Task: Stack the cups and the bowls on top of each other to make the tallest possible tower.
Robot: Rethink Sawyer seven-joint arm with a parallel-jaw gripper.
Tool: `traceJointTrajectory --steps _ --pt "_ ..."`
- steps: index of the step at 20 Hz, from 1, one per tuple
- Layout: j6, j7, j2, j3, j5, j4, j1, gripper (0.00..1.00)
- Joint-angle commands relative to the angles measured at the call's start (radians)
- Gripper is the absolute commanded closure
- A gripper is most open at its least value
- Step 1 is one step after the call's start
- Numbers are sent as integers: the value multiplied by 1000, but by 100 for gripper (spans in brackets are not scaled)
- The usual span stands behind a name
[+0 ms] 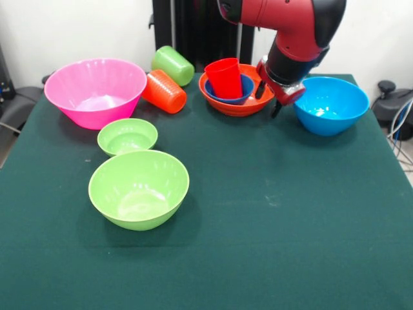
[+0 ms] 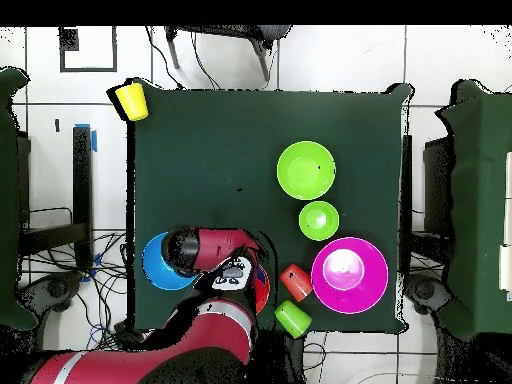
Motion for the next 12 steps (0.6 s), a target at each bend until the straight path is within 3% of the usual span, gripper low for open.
traceJointTrajectory --steps 1,12 --pt "123 15 13 128 30 -38 -9 0" --pt "111 25 8 122 15 -38 18 0"
